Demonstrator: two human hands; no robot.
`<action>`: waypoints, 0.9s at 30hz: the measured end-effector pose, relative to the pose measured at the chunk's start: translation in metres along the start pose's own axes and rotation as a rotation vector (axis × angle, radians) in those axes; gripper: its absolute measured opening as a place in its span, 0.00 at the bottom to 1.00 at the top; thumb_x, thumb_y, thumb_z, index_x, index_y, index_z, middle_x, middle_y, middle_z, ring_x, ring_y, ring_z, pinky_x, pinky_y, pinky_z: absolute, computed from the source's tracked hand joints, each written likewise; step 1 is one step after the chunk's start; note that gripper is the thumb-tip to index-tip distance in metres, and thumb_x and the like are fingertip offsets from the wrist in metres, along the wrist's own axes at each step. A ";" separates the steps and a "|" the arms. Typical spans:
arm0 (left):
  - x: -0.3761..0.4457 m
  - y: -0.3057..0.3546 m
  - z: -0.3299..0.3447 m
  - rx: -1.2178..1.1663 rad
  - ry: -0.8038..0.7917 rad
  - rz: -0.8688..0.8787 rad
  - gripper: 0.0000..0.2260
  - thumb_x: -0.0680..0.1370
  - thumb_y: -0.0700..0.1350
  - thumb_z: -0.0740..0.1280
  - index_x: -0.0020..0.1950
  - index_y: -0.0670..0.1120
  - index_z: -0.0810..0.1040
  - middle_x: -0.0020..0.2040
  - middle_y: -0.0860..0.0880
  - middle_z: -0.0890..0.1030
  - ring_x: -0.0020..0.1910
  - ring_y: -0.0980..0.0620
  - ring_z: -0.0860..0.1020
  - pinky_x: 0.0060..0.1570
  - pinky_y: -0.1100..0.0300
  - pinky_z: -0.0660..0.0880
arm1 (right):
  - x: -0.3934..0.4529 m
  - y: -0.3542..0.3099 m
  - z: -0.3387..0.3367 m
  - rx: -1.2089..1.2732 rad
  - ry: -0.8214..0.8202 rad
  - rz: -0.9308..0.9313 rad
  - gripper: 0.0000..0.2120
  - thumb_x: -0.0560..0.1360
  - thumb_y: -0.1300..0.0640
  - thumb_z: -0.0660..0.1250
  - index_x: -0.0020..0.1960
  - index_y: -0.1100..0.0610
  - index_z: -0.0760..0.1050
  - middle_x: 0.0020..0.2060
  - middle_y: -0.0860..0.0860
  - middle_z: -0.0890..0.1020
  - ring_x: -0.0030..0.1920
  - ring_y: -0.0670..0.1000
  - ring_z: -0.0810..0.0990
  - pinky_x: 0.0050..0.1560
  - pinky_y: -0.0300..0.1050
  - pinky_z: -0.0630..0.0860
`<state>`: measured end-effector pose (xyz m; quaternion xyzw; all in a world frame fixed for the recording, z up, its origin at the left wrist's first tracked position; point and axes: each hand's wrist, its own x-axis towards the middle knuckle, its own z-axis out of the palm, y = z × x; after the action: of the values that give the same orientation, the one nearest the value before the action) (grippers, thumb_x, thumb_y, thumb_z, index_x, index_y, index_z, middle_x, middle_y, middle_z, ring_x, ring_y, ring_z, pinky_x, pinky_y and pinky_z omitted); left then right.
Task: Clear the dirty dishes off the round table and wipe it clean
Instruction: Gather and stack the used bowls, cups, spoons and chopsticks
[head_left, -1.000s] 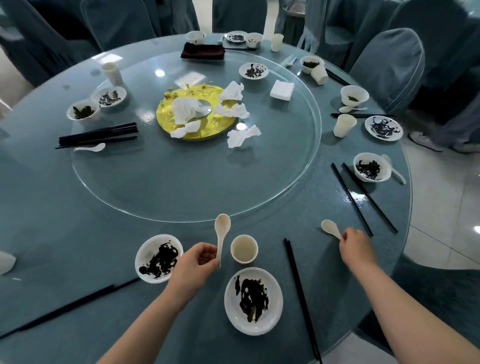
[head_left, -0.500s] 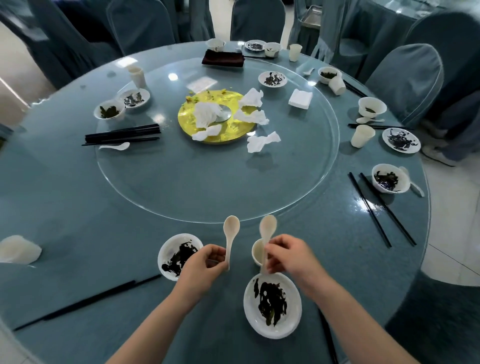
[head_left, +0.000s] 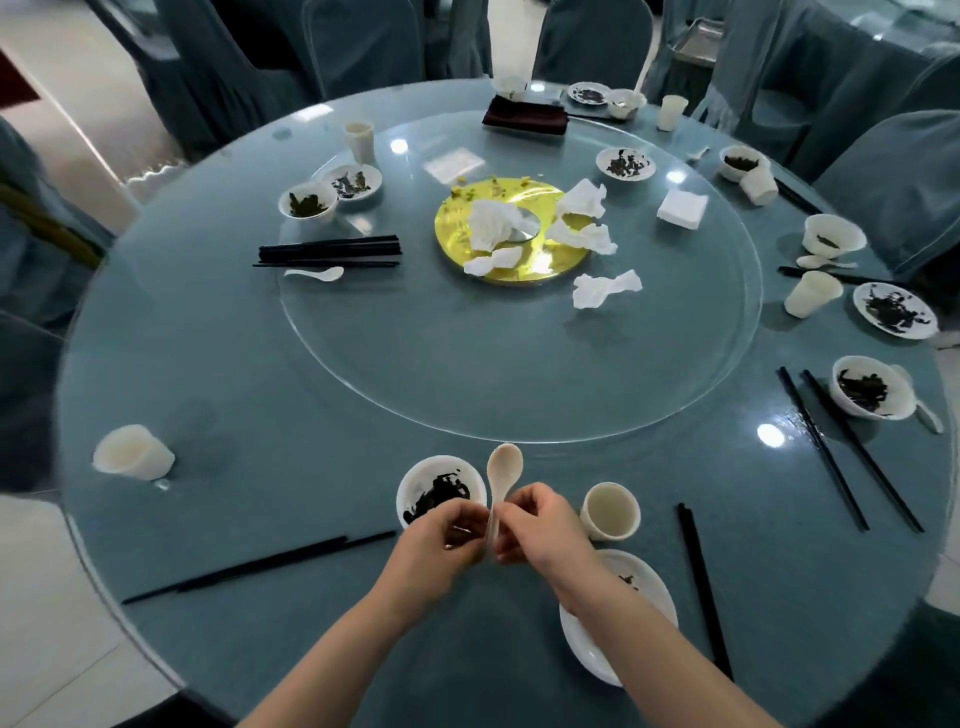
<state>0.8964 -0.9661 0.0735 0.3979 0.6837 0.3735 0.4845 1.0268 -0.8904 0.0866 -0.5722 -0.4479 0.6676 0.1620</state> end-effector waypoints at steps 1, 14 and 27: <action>-0.001 -0.002 -0.003 -0.011 -0.010 -0.009 0.12 0.74 0.35 0.71 0.50 0.52 0.81 0.45 0.55 0.85 0.46 0.55 0.82 0.50 0.63 0.77 | 0.000 0.000 0.003 -0.004 -0.002 -0.003 0.04 0.78 0.61 0.65 0.50 0.62 0.73 0.35 0.57 0.80 0.31 0.50 0.78 0.32 0.43 0.77; -0.003 -0.028 -0.036 0.132 -0.017 -0.005 0.14 0.77 0.38 0.66 0.56 0.56 0.80 0.49 0.56 0.83 0.49 0.62 0.80 0.54 0.67 0.74 | 0.015 0.028 -0.003 -0.444 0.154 -0.051 0.07 0.77 0.55 0.62 0.43 0.58 0.74 0.32 0.52 0.80 0.31 0.52 0.79 0.36 0.50 0.79; 0.003 -0.122 -0.156 0.192 0.643 -0.267 0.10 0.76 0.42 0.69 0.57 0.44 0.75 0.49 0.49 0.79 0.48 0.49 0.78 0.49 0.56 0.71 | 0.038 0.067 -0.007 -0.920 0.178 0.071 0.08 0.77 0.50 0.63 0.42 0.53 0.72 0.40 0.50 0.80 0.41 0.51 0.79 0.44 0.47 0.77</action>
<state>0.7237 -1.0320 0.0022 0.2110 0.8790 0.3470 0.2498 1.0421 -0.8963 0.0113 -0.6545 -0.6620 0.3530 -0.0935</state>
